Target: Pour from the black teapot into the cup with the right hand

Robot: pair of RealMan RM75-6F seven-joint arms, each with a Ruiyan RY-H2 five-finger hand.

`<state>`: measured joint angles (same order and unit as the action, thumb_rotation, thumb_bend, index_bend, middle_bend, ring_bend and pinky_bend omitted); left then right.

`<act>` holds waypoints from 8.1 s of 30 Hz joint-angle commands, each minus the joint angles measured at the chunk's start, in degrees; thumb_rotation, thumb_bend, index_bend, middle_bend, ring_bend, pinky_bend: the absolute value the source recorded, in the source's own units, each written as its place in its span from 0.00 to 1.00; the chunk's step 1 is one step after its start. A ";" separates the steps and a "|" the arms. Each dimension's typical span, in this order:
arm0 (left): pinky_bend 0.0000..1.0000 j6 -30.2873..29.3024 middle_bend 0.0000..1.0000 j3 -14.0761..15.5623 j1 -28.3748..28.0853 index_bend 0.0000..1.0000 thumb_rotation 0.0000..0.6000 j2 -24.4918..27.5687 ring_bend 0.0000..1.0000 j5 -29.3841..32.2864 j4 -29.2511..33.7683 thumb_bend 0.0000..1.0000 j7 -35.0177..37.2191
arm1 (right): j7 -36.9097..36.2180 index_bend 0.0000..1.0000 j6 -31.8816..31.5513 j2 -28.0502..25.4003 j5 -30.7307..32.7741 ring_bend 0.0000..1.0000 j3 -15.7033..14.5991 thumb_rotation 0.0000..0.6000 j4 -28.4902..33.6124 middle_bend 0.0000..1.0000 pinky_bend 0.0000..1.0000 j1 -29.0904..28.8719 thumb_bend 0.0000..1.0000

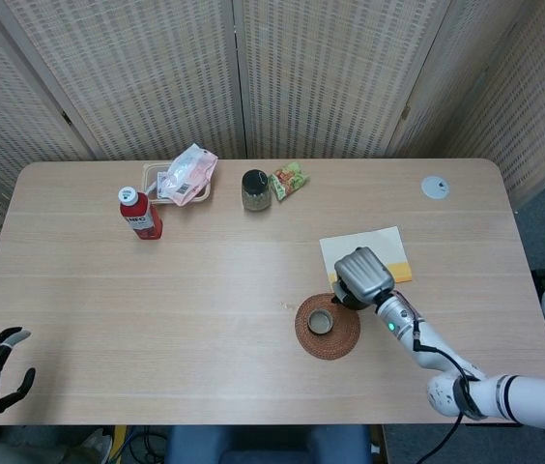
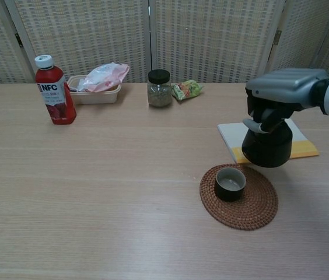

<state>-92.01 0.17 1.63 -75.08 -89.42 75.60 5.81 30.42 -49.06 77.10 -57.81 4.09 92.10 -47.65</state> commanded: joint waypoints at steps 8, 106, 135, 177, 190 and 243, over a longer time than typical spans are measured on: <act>0.08 -0.47 0.20 0.06 0.44 0.25 1.00 -0.05 0.21 0.10 0.09 0.36 0.01 | 7.22 0.99 0.80 -0.43 0.63 0.89 -1.85 0.73 2.67 0.93 0.47 -2.69 0.60; 0.08 -1.75 0.20 -0.03 2.42 0.25 1.00 -1.91 0.21 0.43 -4.07 0.36 3.91 | 42.98 0.99 -9.02 3.03 17.57 0.91 -12.67 0.73 11.66 0.93 0.50 -20.18 0.57; 0.08 -2.03 0.20 -0.06 2.59 0.25 1.00 -1.54 0.21 0.30 -3.70 0.36 3.51 | 38.16 0.99 -9.86 3.13 16.51 0.91 -12.70 0.73 11.87 0.93 0.51 -19.00 0.56; 0.08 -0.76 0.20 0.48 0.70 0.25 1.00 -0.24 0.21 -1.83 1.54 0.36 -1.78 | -12.67 0.99 -4.07 -10.74 0.69 0.88 -6.33 0.74 8.84 0.88 0.51 2.30 0.46; 0.08 -0.08 0.20 0.69 0.25 0.25 1.00 -0.65 0.21 -1.86 1.73 0.36 -2.10 | -17.73 0.99 -2.39 -8.12 -2.45 0.84 -6.28 0.74 0.82 0.86 0.51 6.82 0.40; 0.08 0.26 0.20 1.12 0.29 0.25 1.00 -1.47 0.21 -1.40 0.79 0.36 -1.74 | -14.36 0.96 -1.33 -2.28 -6.71 0.81 -3.48 0.69 -8.18 0.83 0.41 12.53 0.00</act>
<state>-91.77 1.29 1.93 -76.55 -90.83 76.40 4.07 15.65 -50.40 74.72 -64.57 0.70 83.98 -35.14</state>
